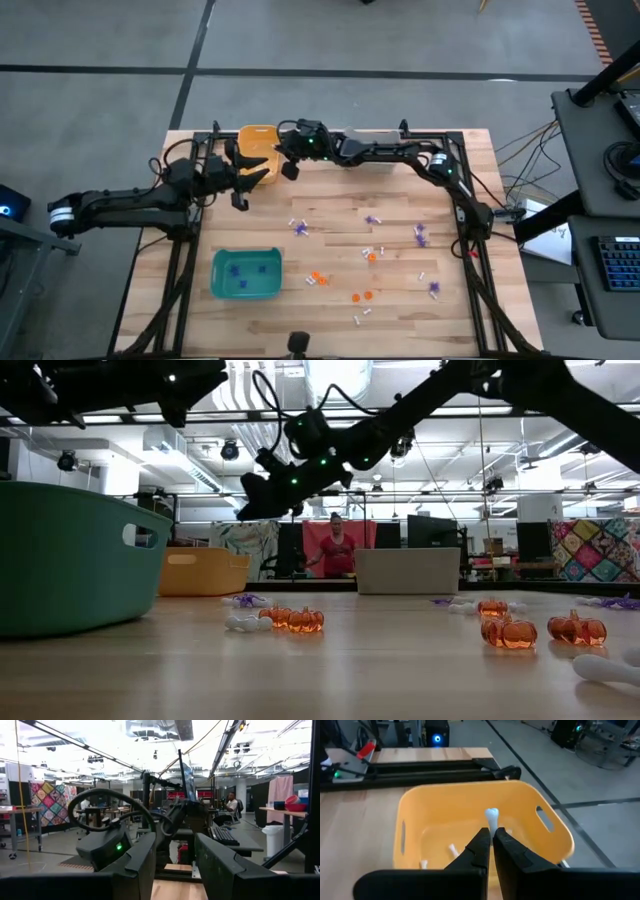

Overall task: Sort Halloween decoration
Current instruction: Put the white bone toy into the orange bin

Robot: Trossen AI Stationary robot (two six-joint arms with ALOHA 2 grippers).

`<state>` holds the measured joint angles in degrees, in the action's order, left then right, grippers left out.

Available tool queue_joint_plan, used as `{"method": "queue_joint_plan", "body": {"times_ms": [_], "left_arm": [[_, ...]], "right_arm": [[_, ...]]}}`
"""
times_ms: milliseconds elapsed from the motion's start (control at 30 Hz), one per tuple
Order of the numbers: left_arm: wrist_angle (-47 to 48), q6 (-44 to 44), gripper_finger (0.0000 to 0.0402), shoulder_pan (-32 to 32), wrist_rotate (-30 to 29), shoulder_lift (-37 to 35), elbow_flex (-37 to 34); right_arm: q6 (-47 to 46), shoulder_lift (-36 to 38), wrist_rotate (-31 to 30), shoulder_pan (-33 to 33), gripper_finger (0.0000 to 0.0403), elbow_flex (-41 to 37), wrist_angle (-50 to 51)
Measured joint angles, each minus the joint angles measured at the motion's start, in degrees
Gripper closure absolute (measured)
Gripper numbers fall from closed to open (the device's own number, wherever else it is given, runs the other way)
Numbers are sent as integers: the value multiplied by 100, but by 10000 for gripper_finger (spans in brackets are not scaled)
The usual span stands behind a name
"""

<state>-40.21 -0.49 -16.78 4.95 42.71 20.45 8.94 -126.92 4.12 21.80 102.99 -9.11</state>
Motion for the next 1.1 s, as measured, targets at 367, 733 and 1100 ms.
{"method": "queue_joint_plan", "body": {"times_ms": [367, 733, 1100], "left_arm": [[163, 0, 283, -25, -11, -62, 0], [178, 0, 283, -30, -11, -58, 0], [182, 0, 283, -30, -9, -43, 0]], "right_arm": [[-158, -874, 87, -2, 390, 1381, 604], [-391, -1095, 87, -4, 390, 1556, 545], [-949, -1099, 87, -15, 390, 1471, 626]]}}
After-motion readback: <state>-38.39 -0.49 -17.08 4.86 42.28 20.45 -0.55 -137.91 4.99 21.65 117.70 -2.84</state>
